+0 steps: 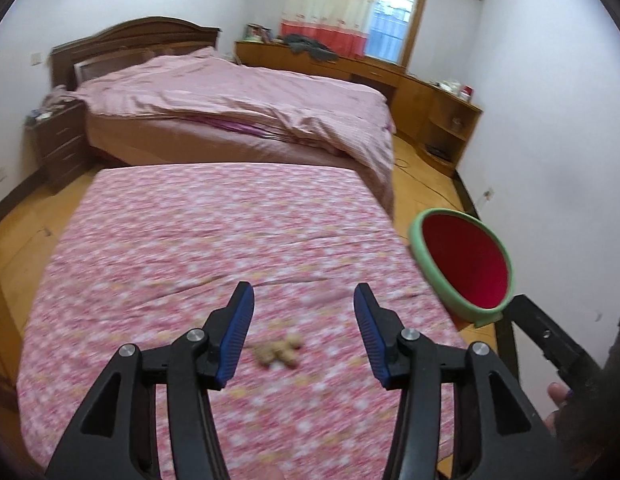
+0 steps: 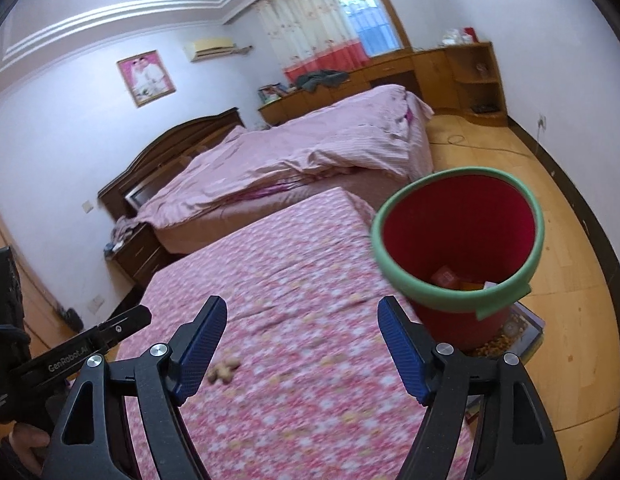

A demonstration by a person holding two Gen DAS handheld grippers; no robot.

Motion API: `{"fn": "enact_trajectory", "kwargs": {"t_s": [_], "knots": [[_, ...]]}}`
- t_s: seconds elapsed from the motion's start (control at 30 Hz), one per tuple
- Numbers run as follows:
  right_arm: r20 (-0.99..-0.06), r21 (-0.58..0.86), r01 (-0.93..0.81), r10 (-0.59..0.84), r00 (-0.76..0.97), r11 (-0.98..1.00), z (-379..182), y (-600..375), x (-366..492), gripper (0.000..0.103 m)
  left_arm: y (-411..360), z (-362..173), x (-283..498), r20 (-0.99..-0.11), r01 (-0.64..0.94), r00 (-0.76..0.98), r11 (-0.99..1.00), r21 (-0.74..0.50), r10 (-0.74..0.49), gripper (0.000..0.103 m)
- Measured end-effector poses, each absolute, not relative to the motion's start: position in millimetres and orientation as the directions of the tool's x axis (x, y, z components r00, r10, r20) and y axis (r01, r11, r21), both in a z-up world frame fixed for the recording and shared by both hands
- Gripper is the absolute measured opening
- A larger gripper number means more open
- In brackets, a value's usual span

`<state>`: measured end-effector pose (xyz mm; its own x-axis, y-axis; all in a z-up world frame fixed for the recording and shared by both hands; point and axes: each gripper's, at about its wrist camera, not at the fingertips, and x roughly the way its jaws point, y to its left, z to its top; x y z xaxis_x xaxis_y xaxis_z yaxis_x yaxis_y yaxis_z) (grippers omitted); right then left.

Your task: Collect trash

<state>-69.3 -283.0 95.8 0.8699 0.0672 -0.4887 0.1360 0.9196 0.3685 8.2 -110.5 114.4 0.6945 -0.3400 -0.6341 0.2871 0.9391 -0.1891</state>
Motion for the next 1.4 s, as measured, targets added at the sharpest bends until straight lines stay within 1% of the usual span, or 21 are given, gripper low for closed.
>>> {"fn": "enact_trajectory", "kwargs": {"t_s": [0.27,0.43,0.57,0.93,1.4], "knots": [[-0.441,0.258,0.114,0.012,0.898,0.959,89.7,-236.1,-82.2,0.079,-69.0,103.3,-18.2,-0.596,0.187,0.771,0.974,-0.127,-0.226,0.052],[-0.452,0.204,0.101,0.003,0.892,0.974,79.4,-217.8,-84.9,0.079,-49.2,91.6,-32.6,-0.579,0.130,0.797,0.985,-0.114,-0.172,0.052],[-0.454,0.197,0.100,0.000,0.891,0.975,72.4,-211.2,-90.0,0.079,-40.3,83.4,-40.5,-0.580,0.100,0.801,0.989,-0.109,-0.145,0.052],[-0.439,0.188,0.119,-0.025,0.898,0.975,66.3,-206.3,-99.5,0.079,-42.2,80.1,-49.0,-0.556,0.098,0.820,0.990,-0.099,-0.137,0.052],[-0.444,0.187,0.125,-0.029,0.896,0.974,64.8,-203.9,-101.9,0.079,-42.8,81.8,-54.1,-0.532,0.080,0.839,0.993,-0.086,-0.113,0.052]]}}
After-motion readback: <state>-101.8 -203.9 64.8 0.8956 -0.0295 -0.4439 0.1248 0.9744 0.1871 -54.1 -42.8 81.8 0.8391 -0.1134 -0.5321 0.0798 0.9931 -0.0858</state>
